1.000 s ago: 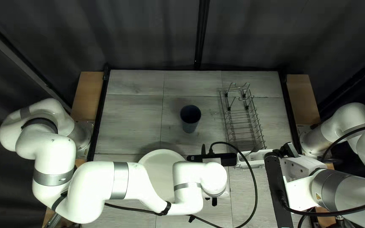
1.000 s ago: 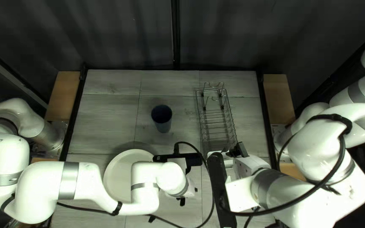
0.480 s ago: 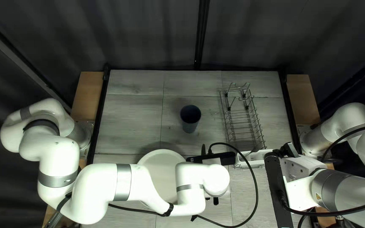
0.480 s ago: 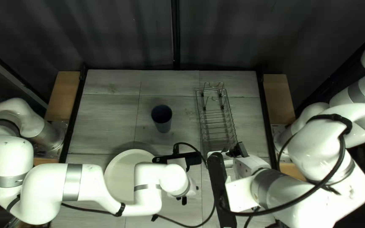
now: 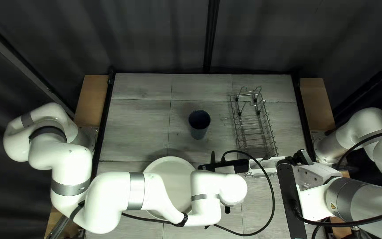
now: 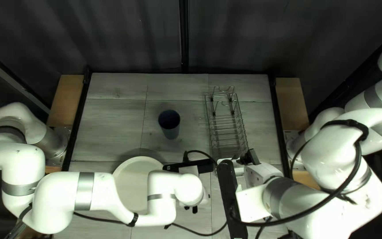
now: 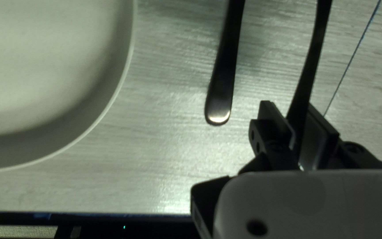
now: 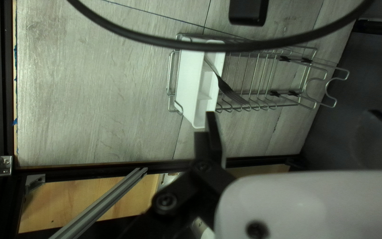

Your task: Pick up and place plate onto table. Place down one fork to the left of the plate. Place spoon and knife to the right of the plate. Place cup above the knife and spoon

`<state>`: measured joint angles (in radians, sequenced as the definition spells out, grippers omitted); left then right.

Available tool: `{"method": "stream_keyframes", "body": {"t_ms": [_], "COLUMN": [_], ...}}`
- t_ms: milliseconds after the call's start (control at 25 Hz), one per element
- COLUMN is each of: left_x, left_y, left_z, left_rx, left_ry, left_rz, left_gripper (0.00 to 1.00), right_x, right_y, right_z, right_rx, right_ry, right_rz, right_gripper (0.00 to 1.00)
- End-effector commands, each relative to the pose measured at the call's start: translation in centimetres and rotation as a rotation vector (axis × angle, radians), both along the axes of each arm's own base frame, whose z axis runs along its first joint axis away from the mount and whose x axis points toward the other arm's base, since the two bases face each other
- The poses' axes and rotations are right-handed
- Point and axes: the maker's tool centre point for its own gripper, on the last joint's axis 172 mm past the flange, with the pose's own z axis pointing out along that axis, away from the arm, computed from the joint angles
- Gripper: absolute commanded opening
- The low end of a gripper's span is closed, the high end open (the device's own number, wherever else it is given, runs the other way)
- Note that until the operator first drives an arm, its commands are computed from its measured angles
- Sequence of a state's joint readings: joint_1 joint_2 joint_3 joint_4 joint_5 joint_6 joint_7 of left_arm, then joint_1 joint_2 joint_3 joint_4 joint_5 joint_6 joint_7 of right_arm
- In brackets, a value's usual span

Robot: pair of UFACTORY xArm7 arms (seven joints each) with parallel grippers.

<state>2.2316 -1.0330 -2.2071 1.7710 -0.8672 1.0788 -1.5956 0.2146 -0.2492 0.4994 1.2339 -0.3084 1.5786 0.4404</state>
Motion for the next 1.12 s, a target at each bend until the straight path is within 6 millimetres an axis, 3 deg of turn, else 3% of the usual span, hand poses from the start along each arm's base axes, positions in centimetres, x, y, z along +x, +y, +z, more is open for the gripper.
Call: {"method": "stream_keyframes", "body": {"t_ms": [40,680,720,760,800,840,1120], "left_x": [0.0,0.8,0.9,1.0,1.0,1.0,0.4], "left_y": [0.1,0.5,0.5,0.5,0.5,0.5,0.6], "left_z": [0.2,-1.0,-1.1,-1.2,-1.2,-1.2,1.0], "left_rx": [0.002,-0.004,-0.005,-0.006,-0.007,-0.007,0.008], "left_ry": [-0.003,0.004,0.004,0.004,0.004,0.004,-0.007], "left_rz": [-0.007,-0.028,-0.029,-0.032,-0.033,-0.033,-0.041], "left_gripper": [0.00,0.01,0.06,0.18,0.67,1.00,1.00], "right_x": [0.0,0.0,0.0,0.0,0.0,0.0,0.0], "right_y": [0.0,0.0,0.0,0.0,0.0,0.0,0.0], "right_z": [0.0,0.0,0.0,0.0,0.0,0.0,0.0], "right_rx": [0.000,0.000,0.000,0.000,0.000,0.000,0.000], "right_ry": [0.000,0.000,0.000,0.000,0.000,0.000,0.000], "right_rz": [0.000,0.000,0.000,0.000,0.000,0.000,0.000], "right_gripper": [1.00,1.00,1.00,1.00,1.00,1.00,1.00]}}
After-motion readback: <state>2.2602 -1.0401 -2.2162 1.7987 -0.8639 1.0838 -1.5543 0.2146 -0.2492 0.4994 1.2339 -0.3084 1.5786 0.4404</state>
